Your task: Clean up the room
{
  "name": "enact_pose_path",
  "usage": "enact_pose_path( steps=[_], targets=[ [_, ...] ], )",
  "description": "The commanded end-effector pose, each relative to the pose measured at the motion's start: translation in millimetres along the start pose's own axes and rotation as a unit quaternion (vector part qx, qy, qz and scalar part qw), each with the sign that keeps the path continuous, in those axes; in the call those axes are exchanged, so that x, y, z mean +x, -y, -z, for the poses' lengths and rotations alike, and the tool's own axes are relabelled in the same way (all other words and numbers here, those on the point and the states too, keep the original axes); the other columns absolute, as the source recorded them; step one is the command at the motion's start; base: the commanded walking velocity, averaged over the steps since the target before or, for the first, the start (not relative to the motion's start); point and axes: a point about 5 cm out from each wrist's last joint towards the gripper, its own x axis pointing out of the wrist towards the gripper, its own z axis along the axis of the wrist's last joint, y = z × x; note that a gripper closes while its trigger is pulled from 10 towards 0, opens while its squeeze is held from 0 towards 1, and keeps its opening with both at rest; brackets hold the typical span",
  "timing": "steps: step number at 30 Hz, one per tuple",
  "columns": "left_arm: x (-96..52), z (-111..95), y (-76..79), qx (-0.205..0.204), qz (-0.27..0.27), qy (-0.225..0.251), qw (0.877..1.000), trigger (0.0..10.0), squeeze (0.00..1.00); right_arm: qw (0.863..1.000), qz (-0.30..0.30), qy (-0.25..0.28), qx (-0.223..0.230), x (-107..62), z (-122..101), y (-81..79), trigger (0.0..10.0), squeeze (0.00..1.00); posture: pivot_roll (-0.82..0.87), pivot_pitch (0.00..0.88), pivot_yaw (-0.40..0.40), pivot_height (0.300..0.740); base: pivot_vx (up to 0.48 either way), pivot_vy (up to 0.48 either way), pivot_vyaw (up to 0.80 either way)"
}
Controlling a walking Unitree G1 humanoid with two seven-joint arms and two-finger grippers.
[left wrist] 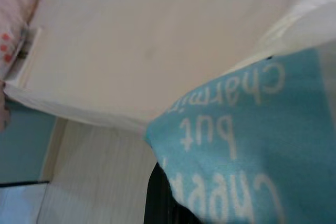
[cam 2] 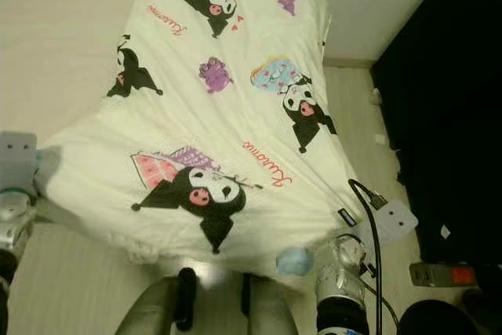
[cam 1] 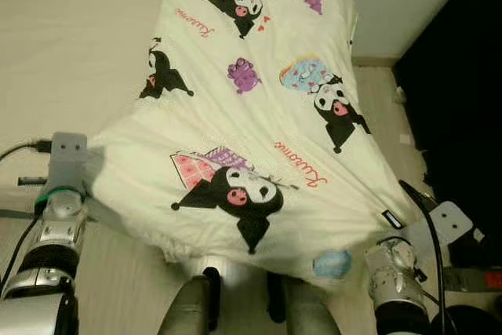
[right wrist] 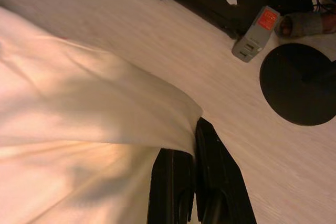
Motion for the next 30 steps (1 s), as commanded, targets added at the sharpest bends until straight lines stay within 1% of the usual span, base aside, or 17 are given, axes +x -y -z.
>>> enact_pose_path(
  steps=[1,5,6,7,8,11,14,15,17,18,19,20,25,26,28,29,30],
  targets=[
    [-4.4,21,-1.8,0.026,0.014,-0.027,0.999,10.0,0.00,0.999,0.018,-0.018,-0.023,-0.5,12,14.5,0.0,0.00,-0.05,0.284,0.034,0.740,0.000,0.000,0.00],
    [-8.8,31,3.4,0.057,0.036,-0.029,0.997,10.0,0.00,0.998,0.012,-0.030,-0.045,-2.2,19,16.7,0.0,0.00,-0.05,0.288,0.027,0.740,0.000,0.000,0.00],
    [-11.0,34,6.6,0.072,0.044,-0.030,0.996,10.0,0.00,0.998,0.008,-0.036,-0.057,-4.1,23,17.8,0.5,0.00,-0.05,0.289,0.024,0.740,0.000,0.000,0.00],
    [-11.0,34,6.6,0.072,0.044,-0.030,0.996,10.0,0.00,0.998,0.008,-0.036,-0.057,-4.1,23,17.8,0.5,0.00,-0.05,0.289,0.024,0.740,0.000,0.000,0.00],
    [-11.4,35,7.7,0.074,0.044,-0.033,0.996,10.0,0.00,0.998,0.007,-0.038,-0.058,-5.1,24,18.1,10.0,0.00,-0.05,0.289,0.024,0.740,0.000,0.000,0.00],
    [-11.8,36,9.5,0.075,0.045,-0.037,0.995,10.0,0.00,0.997,0.002,-0.050,-0.058,-7.1,29,17.8,10.0,0.00,-0.05,0.289,0.024,0.740,0.000,0.000,0.00],
    [-11.4,34,10.5,0.077,0.043,-0.036,0.995,10.0,0.00,0.995,-0.028,-0.074,-0.065,-9.9,37,11.9,10.0,0.00,-0.05,0.289,0.024,0.740,0.000,0.000,0.00],
    [-10.4,30,9.5,0.076,0.038,-0.032,0.996,10.0,0.00,0.991,-0.061,-0.091,-0.072,-14.0,42,4.7,10.0,0.66,-0.06,0.287,0.026,0.740,0.000,0.000,0.00],
    [-9.8,29,8.6,0.076,0.033,-0.031,0.996,10.0,0.00,0.989,-0.074,-0.107,-0.076,-16.0,46,2.0,10.0,0.66,-0.06,0.287,0.026,0.740,0.000,0.000,0.00],
    [-8.6,27,5.4,0.075,0.019,-0.033,0.996,10.0,0.92,0.987,-0.063,-0.124,-0.081,-18.1,52,4.9,10.0,1.00,-0.06,0.286,0.025,0.740,0.000,0.000,0.00],
    [-8.6,27,5.4,0.075,0.019,-0.033,0.996,10.0,0.92,0.987,-0.063,-0.124,-0.081,-18.1,52,4.9,10.0,1.00,-0.06,0.286,0.025,0.740,0.000,0.000,0.00],
    [-7.8,27,2.8,0.069,0.010,-0.036,0.997,10.0,1.00,0.989,-0.017,-0.129,-0.069,-17.6,53,14.6,10.0,1.00,-0.06,0.287,0.021,0.740,0.000,0.000,0.00],
    [-7.7,28,0.1,0.066,-0.002,-0.037,0.997,10.0,1.00,0.993,0.028,-0.108,-0.048,-15.9,45,24.3,10.0,1.00,-0.06,0.287,0.018,0.740,0.000,0.000,0.00],
    [-7.7,28,-1.2,0.065,-0.009,-0.039,0.997,10.0,1.00,0.994,0.033,-0.089,-0.051,-15.5,41,25.7,10.0,0.14,-0.06,0.287,0.018,0.740,0.000,0.000,0.00],
    [-7.7,28,-1.2,0.065,-0.009,-0.039,0.997,10.0,1.00,0.994,0.033,-0.089,-0.051,-15.5,41,25.7,10.0,0.14,-0.06,0.287,0.018,0.740,0.000,0.000,0.00],
    [-7.4,29,-6.4,0.068,-0.035,-0.043,0.996,10.0,1.00,0.997,0.023,-0.057,-0.048,-17.8,30,20.3,10.0,0.00,-0.06,0.287,0.018,0.740,0.000,0.000,0.00],
    [-6.9,30,-10.0,0.071,-0.053,-0.047,0.995,10.0,1.00,0.998,0.008,-0.038,-0.046,-19.0,24,14.0,10.0,0.00,-0.06,0.284,0.015,0.740,0.000,0.000,0.00]
  ],
)
